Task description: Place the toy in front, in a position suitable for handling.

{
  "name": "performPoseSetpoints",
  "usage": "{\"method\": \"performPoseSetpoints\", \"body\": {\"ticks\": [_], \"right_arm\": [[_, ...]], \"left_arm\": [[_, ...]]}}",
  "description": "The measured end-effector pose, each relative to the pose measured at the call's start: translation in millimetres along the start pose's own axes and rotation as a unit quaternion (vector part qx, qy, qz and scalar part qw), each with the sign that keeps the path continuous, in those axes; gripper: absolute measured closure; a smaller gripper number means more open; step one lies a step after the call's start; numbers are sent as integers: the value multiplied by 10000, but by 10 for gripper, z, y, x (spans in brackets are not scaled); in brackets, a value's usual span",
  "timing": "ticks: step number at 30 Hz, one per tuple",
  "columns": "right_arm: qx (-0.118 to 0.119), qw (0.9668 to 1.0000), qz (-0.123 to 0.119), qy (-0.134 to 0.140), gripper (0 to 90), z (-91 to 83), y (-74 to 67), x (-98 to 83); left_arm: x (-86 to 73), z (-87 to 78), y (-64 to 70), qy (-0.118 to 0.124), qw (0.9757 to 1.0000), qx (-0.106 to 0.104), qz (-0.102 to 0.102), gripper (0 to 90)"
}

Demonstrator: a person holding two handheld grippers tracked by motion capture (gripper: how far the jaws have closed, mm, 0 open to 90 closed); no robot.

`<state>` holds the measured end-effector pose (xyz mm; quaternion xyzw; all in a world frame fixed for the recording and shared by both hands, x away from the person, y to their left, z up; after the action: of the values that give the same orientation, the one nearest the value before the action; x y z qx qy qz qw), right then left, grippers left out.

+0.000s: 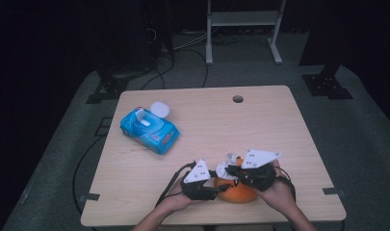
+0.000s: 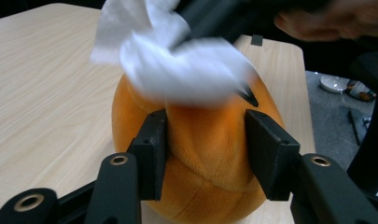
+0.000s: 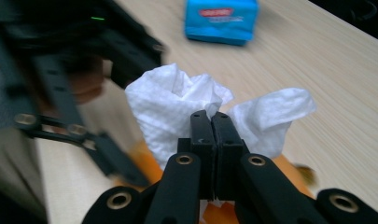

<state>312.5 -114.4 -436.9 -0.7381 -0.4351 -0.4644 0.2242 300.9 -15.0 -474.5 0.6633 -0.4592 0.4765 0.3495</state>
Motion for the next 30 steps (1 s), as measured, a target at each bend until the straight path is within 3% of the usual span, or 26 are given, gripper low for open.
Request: {"method": "performPoseSetpoints", "body": {"ticks": [2, 4, 6, 8, 10, 11, 12, 17, 18, 21, 24, 25, 26, 27, 29, 30], "right_arm": [[-135, 9999, 49, 0, 885, -24, 74, -19], [-546, 9984, 113, 13, 884, -133, 283, -55], [-684, 9975, 149, -16, 884, -188, 371, -86], [-501, 9983, 280, 59, 883, -190, 353, -85], [-211, 9992, 321, 121, 882, -138, 238, -51], [-211, 9992, 321, 121, 882, -138, 238, -51], [-22, 9997, 217, 110, 882, -63, 131, -20], [-5, 9998, 200, -13, 883, -18, 163, -56], [-123, 9995, 300, -70, 883, -51, 261, -115], [-117, 9986, 510, -88, 883, -86, 335, -182], [3, 9977, 665, -145, 883, -103, 337, -241], [9, 9977, 648, -185, 884, -104, 323, -247], [-54, 9980, 594, -209, 884, -106, 302, -240], [-54, 9980, 594, -209, 884, -106, 302, -240], [9, 9980, 608, -186, 884, -98, 264, -230], [107, 9980, 574, -234, 884, -94, 208, -215]], "left_arm": [[-4, -6, -7, -9, 10000, -11, 1, 514], [-3, -10, -8, -11, 10000, -29, -16, 512], [8, -1, 8, -3, 10000, -54, 27, 511], [15, 5, 17, 0, 10000, -69, 61, 513], [18, 15, 38, -24, 9998, -77, 200, 514], [18, 15, 38, -24, 9998, -77, 200, 515], [6, 6, 43, -66, 9996, -71, 280, 517], [-13, -18, 12, -80, 9996, -37, 261, 526], [-23, -24, -14, -88, 9997, -29, 243, 527], [-43, -28, -51, -65, 9998, -19, 179, 522], [-66, -33, -79, -87, 9999, -24, 74, 486], [-56, -33, -87, -76, 10000, -12, -36, 438], [-15, -33, -102, -38, 9995, 20, -327, 301], [-15, -33, -102, -38, 9995, 20, -327, 259], [7, -17, -98, 3, 9985, -17, -541, 253], [-3, -4, -93, -18, 9983, -43, -588, 301]]}}
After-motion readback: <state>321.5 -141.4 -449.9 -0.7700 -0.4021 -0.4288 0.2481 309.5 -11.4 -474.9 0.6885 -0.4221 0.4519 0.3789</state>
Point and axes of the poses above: each handheld gripper's, and its own axes: z roughly forward along the jaws, x roughly out of its top, y roughly to its right, the point moved 8 cm from there along z, roughly forward along the jaws, and after that the axes turned 7 degrees about y, right-handed, at the moved point
